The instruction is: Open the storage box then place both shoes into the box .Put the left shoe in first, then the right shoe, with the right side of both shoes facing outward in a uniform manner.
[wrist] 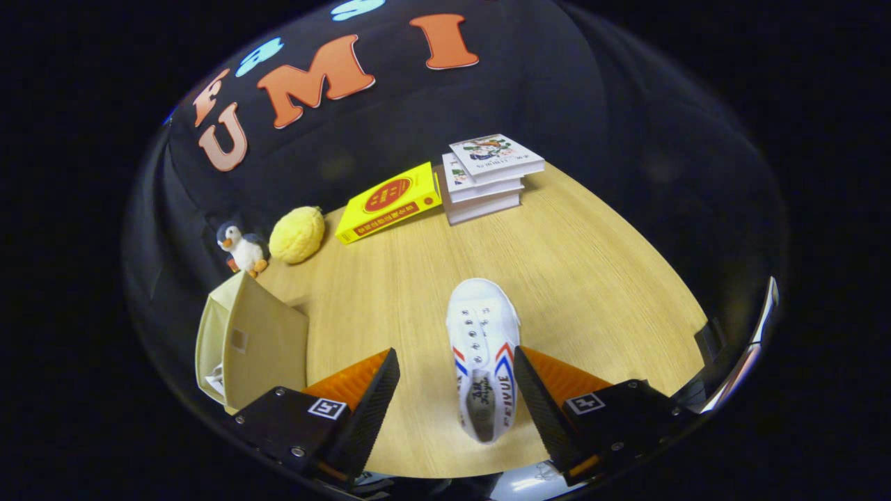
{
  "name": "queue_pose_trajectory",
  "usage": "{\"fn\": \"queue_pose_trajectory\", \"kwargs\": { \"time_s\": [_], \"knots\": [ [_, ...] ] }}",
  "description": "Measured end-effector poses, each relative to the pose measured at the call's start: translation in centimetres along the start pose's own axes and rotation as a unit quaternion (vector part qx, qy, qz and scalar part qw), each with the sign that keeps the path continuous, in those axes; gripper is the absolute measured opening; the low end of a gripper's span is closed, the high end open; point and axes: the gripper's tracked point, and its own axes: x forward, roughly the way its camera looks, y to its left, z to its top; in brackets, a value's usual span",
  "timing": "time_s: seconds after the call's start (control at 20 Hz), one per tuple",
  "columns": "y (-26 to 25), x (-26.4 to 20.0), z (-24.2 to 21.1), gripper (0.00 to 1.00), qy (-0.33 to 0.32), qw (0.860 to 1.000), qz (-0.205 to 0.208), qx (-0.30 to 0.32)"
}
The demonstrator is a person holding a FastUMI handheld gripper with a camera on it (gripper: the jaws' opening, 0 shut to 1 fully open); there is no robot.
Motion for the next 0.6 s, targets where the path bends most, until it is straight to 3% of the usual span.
{"fn": "queue_pose_trajectory", "kwargs": {
  "time_s": [0.4, 0.6],
  "knots": [
    [-3.0, 3.9, -4.6, 0.96, 0.089, 0.994, -0.023, -0.059],
    [-3.0, 4.9, -5.7, 0.75, 0.111, 0.989, -0.017, -0.091]
  ]
}}
